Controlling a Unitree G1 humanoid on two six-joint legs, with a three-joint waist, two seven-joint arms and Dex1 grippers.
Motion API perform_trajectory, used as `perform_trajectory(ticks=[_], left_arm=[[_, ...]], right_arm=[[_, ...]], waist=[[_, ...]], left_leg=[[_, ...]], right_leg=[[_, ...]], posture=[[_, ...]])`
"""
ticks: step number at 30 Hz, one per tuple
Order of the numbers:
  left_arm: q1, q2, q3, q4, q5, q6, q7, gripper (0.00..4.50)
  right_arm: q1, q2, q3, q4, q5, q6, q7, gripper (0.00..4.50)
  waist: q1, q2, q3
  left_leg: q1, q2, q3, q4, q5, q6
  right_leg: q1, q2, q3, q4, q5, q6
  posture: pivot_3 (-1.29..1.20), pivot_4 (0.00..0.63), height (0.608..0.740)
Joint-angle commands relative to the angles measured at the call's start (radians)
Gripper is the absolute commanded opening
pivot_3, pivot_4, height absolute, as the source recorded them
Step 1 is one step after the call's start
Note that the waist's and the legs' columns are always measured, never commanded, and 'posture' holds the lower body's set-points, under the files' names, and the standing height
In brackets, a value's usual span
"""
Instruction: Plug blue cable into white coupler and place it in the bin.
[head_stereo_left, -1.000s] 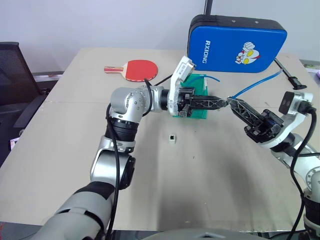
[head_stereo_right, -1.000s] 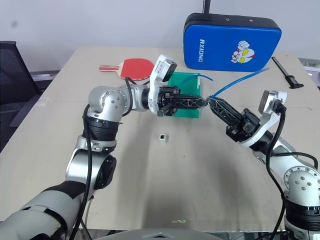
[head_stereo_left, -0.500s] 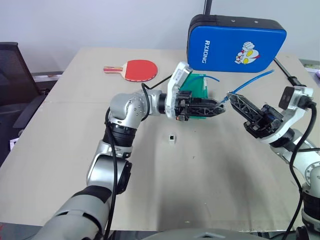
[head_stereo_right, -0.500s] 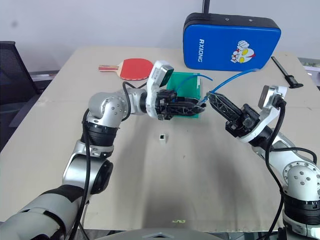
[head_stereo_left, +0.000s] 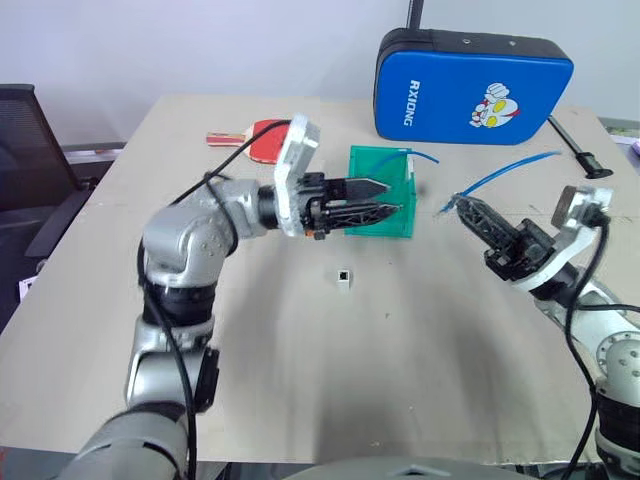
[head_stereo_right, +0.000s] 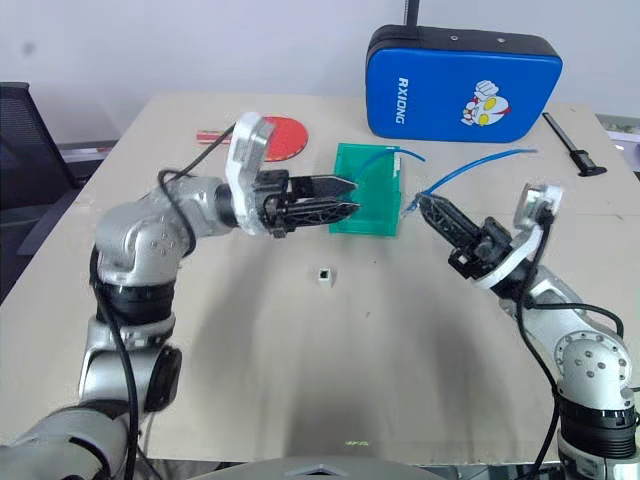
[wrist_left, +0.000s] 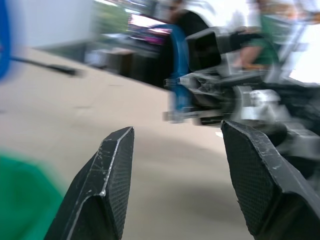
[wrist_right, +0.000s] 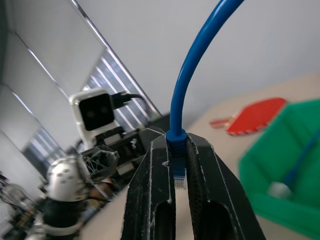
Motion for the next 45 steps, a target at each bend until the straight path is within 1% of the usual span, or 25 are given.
perform_trajectory(ticks=[1,4,6,7,10,11,12,15,19,21,26,29,36,41,45], left_arm=[[0.292,0.009,0.045,-0.227,0.103,-0.153,0.139,2.85],[0.506,-0.003,0.003,-0.344,0.159,-0.232,0.201,2.85],[0.618,-0.012,-0.034,-0.362,0.219,-0.307,0.233,2.85],[0.648,-0.024,-0.042,-0.349,0.250,-0.344,0.261,2.85],[0.691,-0.084,-0.051,-0.296,0.338,-0.442,0.373,2.85],[0.697,-0.099,-0.056,-0.283,0.369,-0.476,0.403,2.85],[0.705,-0.108,-0.066,-0.274,0.394,-0.505,0.419,2.85],[0.740,-0.120,-0.109,-0.228,0.531,-0.647,0.499,2.85],[0.792,-0.153,-0.144,-0.210,0.606,-0.752,0.567,2.85],[0.811,-0.167,-0.155,-0.216,0.602,-0.761,0.575,2.85],[0.826,-0.160,-0.193,-0.227,0.580,-0.763,0.536,2.85],[0.827,-0.164,-0.241,-0.218,0.605,-0.764,0.531,2.85],[0.819,-0.238,-0.312,-0.177,0.690,-0.736,0.638,2.85],[0.841,-0.295,-0.338,-0.166,0.722,-0.725,0.703,2.85],[0.858,-0.315,-0.348,-0.168,0.746,-0.726,0.741,2.85]], right_arm=[[0.030,0.015,0.004,-0.048,-0.072,-0.045,0.029,0.00],[0.047,0.023,0.002,-0.045,-0.096,-0.052,0.040,0.00],[0.051,0.021,0.006,-0.039,-0.114,-0.051,0.047,0.00],[0.053,0.018,0.007,-0.038,-0.120,-0.048,0.052,0.00],[0.053,0.010,0.003,-0.032,-0.129,-0.041,0.064,0.00],[0.052,0.008,-0.001,-0.032,-0.127,-0.038,0.065,0.00],[0.051,0.007,-0.005,-0.031,-0.126,-0.036,0.066,0.00],[0.056,0.001,-0.015,-0.034,-0.120,-0.029,0.061,0.00],[0.064,-0.010,-0.024,-0.050,-0.101,-0.012,0.041,0.00],[0.068,-0.017,-0.029,-0.057,-0.089,-0.002,0.032,0.00],[0.085,-0.031,-0.031,-0.070,-0.074,0.014,0.014,0.00],[0.100,-0.041,-0.038,-0.087,-0.061,0.020,-0.001,0.00],[0.127,-0.072,-0.068,-0.116,-0.002,0.040,-0.044,0.00],[0.118,-0.103,-0.075,-0.107,0.029,0.056,-0.055,0.00],[0.113,-0.115,-0.075,-0.101,0.040,0.058,-0.059,0.00]], waist=[[-0.007,0.001,-0.001],[-0.002,0.000,0.000],[0.010,0.000,0.000],[0.012,0.000,0.000],[0.016,0.000,0.000],[0.015,0.000,0.000],[0.014,0.000,0.000],[0.006,0.000,0.000],[0.001,0.000,0.000],[0.002,0.000,0.000],[0.001,0.000,0.000],[0.001,0.000,0.000],[0.001,0.000,0.000],[0.001,0.000,0.000],[0.002,0.000,0.000]], left_leg=[[0.002,0.000,0.002,-0.001,0.000,0.000],[0.000,0.001,0.002,-0.002,0.001,-0.003],[0.000,0.001,0.001,-0.002,0.001,-0.003],[-0.001,0.000,-0.001,-0.001,-0.001,0.001],[0.004,-0.002,-0.001,-0.001,-0.001,0.001],[0.004,-0.002,-0.001,0.000,-0.001,0.001],[0.004,-0.002,0.000,0.001,0.000,0.002],[0.006,-0.002,0.002,0.000,0.000,0.003],[0.006,-0.002,0.003,0.000,0.000,0.004],[0.006,-0.002,0.003,-0.001,-0.001,0.005],[0.006,-0.002,0.001,-0.002,-0.001,0.005],[0.006,-0.002,0.002,-0.002,-0.001,0.005],[0.006,-0.002,0.003,-0.002,-0.001,0.005],[0.006,-0.002,0.002,-0.002,-0.001,0.005],[0.006,-0.002,0.002,-0.002,-0.001,0.005]], right_leg=[[0.000,-0.002,0.002,0.000,0.000,0.000],[-0.002,-0.004,0.002,-0.001,0.000,0.000],[-0.001,-0.005,0.002,-0.001,0.000,0.000],[-0.001,-0.006,0.000,-0.001,0.000,0.000],[0.004,-0.008,0.000,-0.001,0.000,-0.001],[0.005,-0.008,0.000,-0.001,-0.002,-0.004],[0.005,-0.008,0.001,-0.001,-0.002,-0.004],[0.006,-0.006,0.001,-0.001,-0.001,-0.003],[0.006,-0.005,0.002,-0.001,0.000,0.000],[0.006,-0.008,0.002,-0.001,0.000,0.000],[0.006,-0.008,0.000,-0.001,0.000,0.000],[0.006,-0.008,-0.001,-0.001,0.000,0.000],[0.006,-0.005,-0.001,-0.001,0.000,0.000],[0.006,-0.004,-0.001,-0.001,0.000,0.000],[0.006,-0.004,-0.001,-0.002,0.000,0.000]], posture=[[0.00,0.150,0.681],[0.00,0.150,0.681],[0.00,0.150,0.681],[0.00,0.150,0.681],[0.00,0.150,0.681],[0.00,0.150,0.681],[0.00,0.150,0.681],[0.00,0.150,0.681],[0.00,0.150,0.681],[0.00,0.150,0.681],[0.00,0.150,0.681],[0.00,0.150,0.681],[0.00,0.150,0.681],[0.00,0.150,0.681],[0.00,0.150,0.681]])
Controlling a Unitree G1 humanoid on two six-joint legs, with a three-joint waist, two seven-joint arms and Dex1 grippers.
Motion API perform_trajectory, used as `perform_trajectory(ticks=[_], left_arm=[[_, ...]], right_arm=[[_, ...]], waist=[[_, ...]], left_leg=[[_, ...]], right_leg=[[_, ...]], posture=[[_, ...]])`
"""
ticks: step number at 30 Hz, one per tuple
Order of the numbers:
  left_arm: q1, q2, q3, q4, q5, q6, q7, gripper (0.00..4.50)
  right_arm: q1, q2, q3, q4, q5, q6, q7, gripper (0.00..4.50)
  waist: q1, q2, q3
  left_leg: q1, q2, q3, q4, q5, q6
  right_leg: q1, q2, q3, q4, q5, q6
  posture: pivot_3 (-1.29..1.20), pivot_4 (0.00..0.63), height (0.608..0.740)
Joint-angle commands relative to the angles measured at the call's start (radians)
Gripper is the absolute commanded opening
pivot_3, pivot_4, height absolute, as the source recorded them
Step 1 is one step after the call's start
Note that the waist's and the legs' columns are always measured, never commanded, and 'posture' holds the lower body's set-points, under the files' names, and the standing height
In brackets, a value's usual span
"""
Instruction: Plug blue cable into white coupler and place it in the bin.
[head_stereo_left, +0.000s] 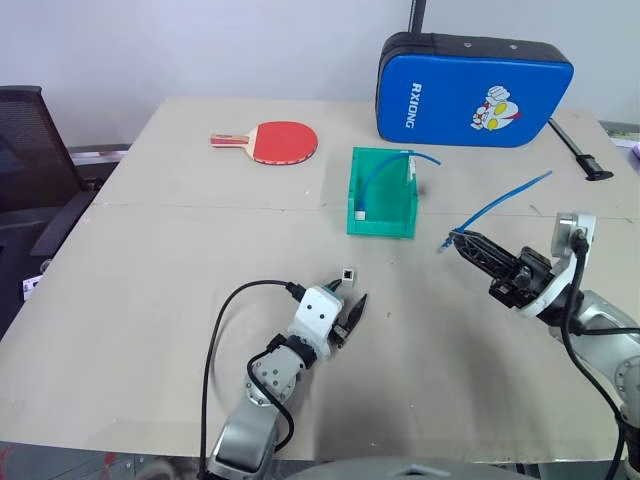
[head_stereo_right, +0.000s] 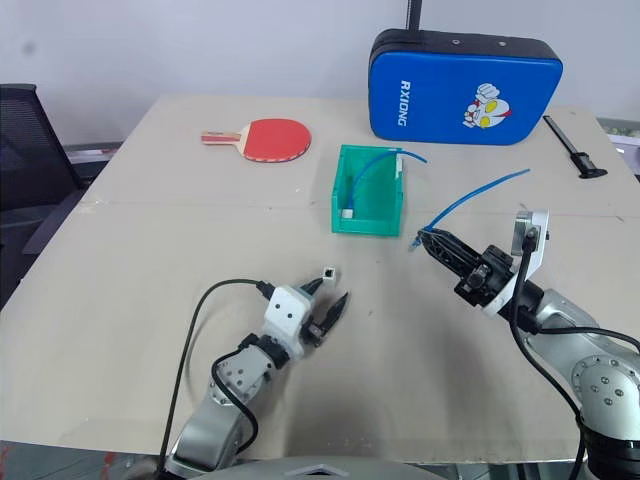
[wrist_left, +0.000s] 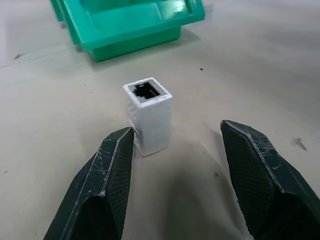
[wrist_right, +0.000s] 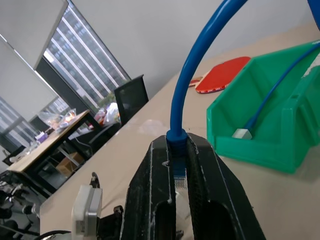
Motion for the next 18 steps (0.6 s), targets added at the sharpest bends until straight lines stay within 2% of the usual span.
perform_trajectory(ticks=[1,12,15,18], left_arm=[[0.006,-0.017,-0.015,-0.007,0.031,-0.005,0.043,2.85],[-0.081,-0.081,-0.004,0.138,0.038,-0.044,0.104,2.85],[-0.081,-0.089,0.007,0.152,0.029,-0.052,0.108,2.02],[-0.082,-0.086,0.010,0.161,0.022,-0.055,0.100,0.49]], right_arm=[[-0.012,-0.012,-0.033,-0.022,0.027,-0.002,-0.003,0.00],[-0.022,-0.008,-0.026,-0.018,0.009,-0.011,-0.015,0.00],[-0.024,-0.006,-0.023,-0.019,0.003,-0.012,-0.016,0.00],[-0.030,-0.004,-0.018,-0.018,-0.006,-0.013,-0.016,0.00]], waist=[[0.000,0.000,0.000],[0.001,0.000,0.000],[0.002,0.001,-0.001],[0.002,0.001,-0.001]], left_leg=[[0.000,0.000,0.000,0.000,0.000,0.000],[0.000,0.000,0.001,0.001,0.000,0.000],[0.000,0.000,0.001,0.001,0.000,0.000],[0.000,0.000,0.001,0.001,0.000,0.000]], right_leg=[[0.000,0.000,0.000,0.000,0.000,0.000],[0.000,0.001,0.000,-0.001,0.000,0.000],[0.001,0.001,0.000,-0.001,0.000,0.000],[0.001,0.001,0.000,-0.001,0.000,0.000]], posture=[[0.00,0.150,0.681],[0.00,0.150,0.681],[0.00,0.150,0.681],[0.00,0.150,0.681]])
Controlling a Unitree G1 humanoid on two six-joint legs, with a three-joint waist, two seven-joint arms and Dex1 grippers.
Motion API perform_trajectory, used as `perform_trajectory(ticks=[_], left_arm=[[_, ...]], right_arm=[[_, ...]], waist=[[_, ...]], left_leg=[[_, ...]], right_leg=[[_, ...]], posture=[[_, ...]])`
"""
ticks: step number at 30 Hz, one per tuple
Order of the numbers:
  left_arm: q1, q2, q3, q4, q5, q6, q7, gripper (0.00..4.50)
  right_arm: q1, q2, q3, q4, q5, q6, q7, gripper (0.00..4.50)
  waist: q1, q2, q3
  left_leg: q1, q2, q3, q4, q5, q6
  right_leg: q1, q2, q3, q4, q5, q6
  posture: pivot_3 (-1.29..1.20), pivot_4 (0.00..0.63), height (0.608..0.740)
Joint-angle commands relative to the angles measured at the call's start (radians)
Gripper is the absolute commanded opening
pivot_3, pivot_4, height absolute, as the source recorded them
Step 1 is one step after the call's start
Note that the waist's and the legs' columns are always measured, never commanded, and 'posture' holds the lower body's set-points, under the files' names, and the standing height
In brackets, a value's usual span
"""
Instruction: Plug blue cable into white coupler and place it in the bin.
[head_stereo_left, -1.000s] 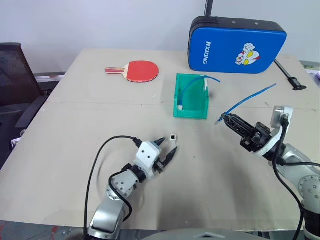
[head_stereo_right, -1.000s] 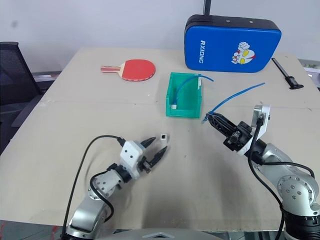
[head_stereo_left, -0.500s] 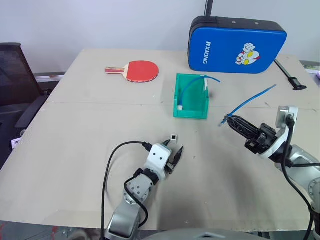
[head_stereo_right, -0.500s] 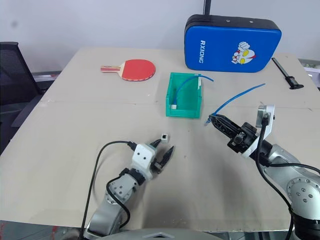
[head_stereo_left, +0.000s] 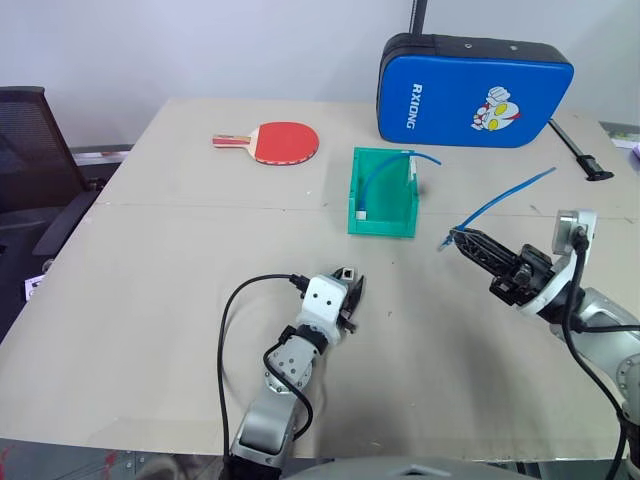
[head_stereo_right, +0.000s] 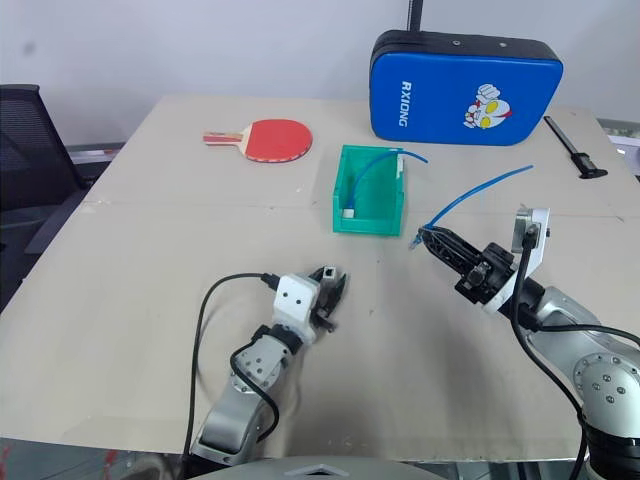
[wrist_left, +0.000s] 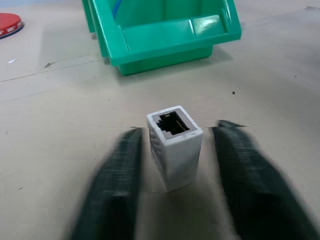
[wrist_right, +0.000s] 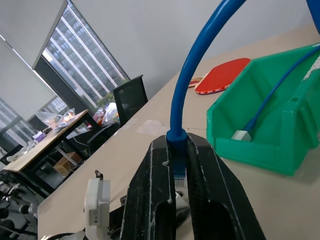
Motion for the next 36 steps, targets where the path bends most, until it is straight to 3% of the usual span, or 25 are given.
perform_trajectory(ticks=[1,5,11,17,36], left_arm=[[0.002,0.003,0.004,0.039,-0.006,0.004,-0.003,0.32],[-0.032,0.006,0.021,0.028,-0.018,0.011,-0.012,0.35],[-0.189,-0.044,0.068,-0.035,-0.040,0.071,0.024,0.35],[-0.307,-0.058,0.049,-0.076,-0.039,0.109,-0.001,0.35],[-0.326,-0.018,0.013,-0.106,-0.002,0.119,-0.022,0.35]], right_arm=[[-0.022,0.001,-0.012,-0.018,-0.004,-0.013,0.001,0.00],[-0.085,0.026,0.051,-0.033,-0.085,-0.030,-0.006,0.00],[-0.247,0.135,0.290,-0.053,-0.435,-0.127,-0.045,0.00],[-0.349,0.250,0.479,0.056,-0.762,-0.283,-0.032,0.00],[-0.349,0.287,0.503,0.208,-1.026,-0.411,0.073,0.00]], waist=[[0.000,0.000,0.000],[-0.001,0.000,0.000],[-0.002,0.000,0.000],[-0.001,0.000,0.000],[-0.002,0.000,0.000]], left_leg=[[0.000,0.000,0.000,0.000,0.000,0.000],[0.002,0.000,0.000,0.000,0.000,0.000],[0.002,0.001,0.000,0.000,0.000,0.000],[-0.006,0.000,-0.002,0.000,0.001,-0.002],[-0.009,-0.001,-0.003,0.000,0.001,-0.001]], right_leg=[[0.000,0.000,0.000,0.000,0.000,0.000],[0.001,0.000,0.000,0.000,0.000,0.000],[0.001,0.002,0.000,0.000,0.000,0.000],[-0.006,0.001,-0.003,0.000,0.000,0.000],[-0.007,-0.002,-0.005,-0.001,0.001,0.000]], posture=[[0.00,0.150,0.681],[0.00,0.150,0.681],[0.00,0.150,0.681],[0.00,0.150,0.681],[0.00,0.150,0.681]])
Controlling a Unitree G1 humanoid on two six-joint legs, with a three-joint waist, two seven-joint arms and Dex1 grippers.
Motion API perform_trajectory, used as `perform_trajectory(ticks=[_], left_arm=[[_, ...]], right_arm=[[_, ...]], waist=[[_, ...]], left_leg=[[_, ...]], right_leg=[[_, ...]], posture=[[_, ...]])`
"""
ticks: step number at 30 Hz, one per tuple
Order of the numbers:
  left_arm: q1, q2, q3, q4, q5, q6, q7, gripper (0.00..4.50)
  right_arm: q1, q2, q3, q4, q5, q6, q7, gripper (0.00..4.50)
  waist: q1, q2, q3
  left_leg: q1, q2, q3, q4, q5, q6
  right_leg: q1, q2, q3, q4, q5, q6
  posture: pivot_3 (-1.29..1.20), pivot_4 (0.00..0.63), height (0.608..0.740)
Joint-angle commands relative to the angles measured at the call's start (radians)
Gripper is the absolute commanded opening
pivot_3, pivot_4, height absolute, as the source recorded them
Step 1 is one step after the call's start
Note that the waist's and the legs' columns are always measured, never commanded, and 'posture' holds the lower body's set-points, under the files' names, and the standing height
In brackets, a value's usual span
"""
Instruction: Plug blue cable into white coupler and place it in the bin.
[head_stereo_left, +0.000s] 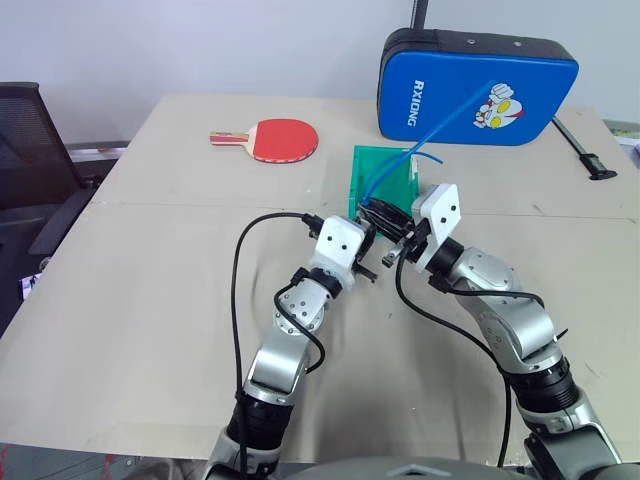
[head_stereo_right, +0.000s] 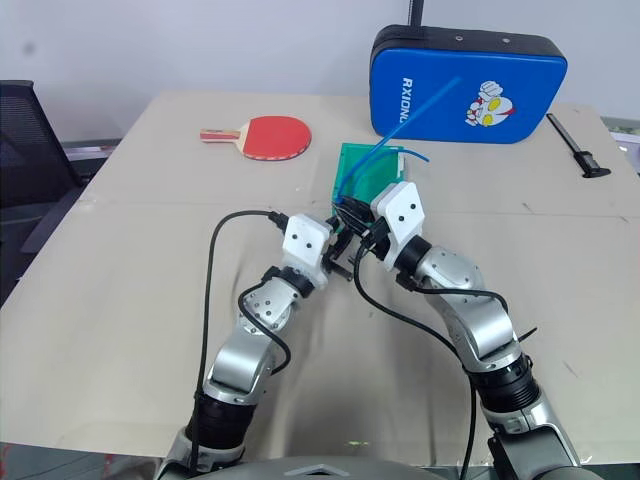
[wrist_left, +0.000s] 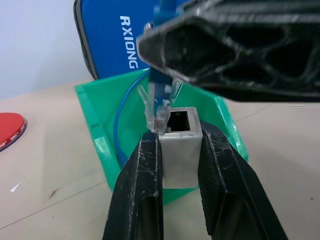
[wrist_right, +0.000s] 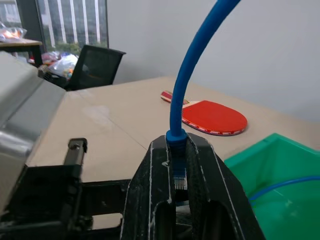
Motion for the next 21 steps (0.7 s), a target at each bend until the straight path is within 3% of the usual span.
perform_trajectory(ticks=[1,21], left_arm=[[-0.016,-0.002,-0.001,-0.059,0.005,-0.014,0.005,0.35],[0.008,0.012,0.003,-0.050,-0.007,-0.016,-0.003,0.35]], right_arm=[[0.002,-0.005,-0.005,-0.003,-0.038,-0.024,0.018,0.00],[0.033,-0.043,-0.031,-0.029,-0.055,0.004,0.099,0.00]], waist=[[0.000,0.000,0.000],[0.000,0.000,0.000]], left_leg=[[0.000,0.000,0.000,0.000,0.000,0.000],[0.000,0.000,0.000,0.001,0.000,0.000]], right_leg=[[0.000,0.000,0.000,0.000,0.000,0.000],[0.000,0.000,0.000,0.001,0.000,0.000]], posture=[[0.00,0.150,0.681],[0.00,0.150,0.681]])
